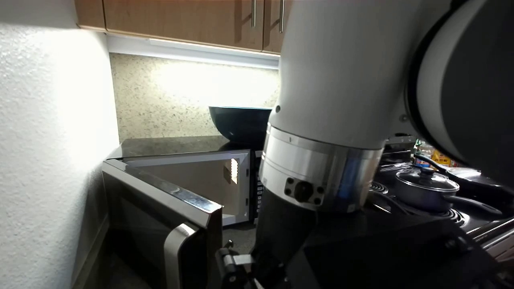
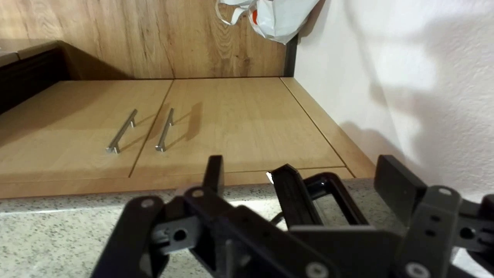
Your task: Remove the bowl from the microwave and put it on top of the microwave
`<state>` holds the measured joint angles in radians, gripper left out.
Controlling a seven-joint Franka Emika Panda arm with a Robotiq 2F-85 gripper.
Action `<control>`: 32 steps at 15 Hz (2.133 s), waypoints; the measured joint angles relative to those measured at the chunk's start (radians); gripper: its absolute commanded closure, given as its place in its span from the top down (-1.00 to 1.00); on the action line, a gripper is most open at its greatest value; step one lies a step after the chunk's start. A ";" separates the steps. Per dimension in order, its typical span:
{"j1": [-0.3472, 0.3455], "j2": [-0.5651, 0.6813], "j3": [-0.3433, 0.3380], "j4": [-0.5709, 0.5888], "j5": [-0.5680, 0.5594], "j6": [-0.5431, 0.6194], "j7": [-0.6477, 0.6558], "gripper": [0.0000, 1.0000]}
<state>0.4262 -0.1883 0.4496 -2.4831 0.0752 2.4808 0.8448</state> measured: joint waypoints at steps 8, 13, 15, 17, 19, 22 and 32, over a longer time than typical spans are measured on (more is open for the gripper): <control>-0.004 0.186 -0.010 0.077 0.139 0.274 -0.251 1.00; -0.006 0.273 -0.054 0.112 0.081 0.431 -0.183 1.00; 0.005 0.277 -0.087 0.096 -0.032 0.487 -0.053 1.00; 0.030 0.271 -0.145 0.074 -0.165 0.533 0.102 1.00; 0.060 0.253 -0.221 0.058 -0.303 0.554 0.261 1.00; 0.079 0.242 -0.340 0.093 -0.510 0.552 0.496 1.00; 0.155 0.226 -0.470 0.203 -0.986 0.375 1.070 1.00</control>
<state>0.5809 0.0378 -0.0203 -2.2800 -0.9109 2.8563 1.9152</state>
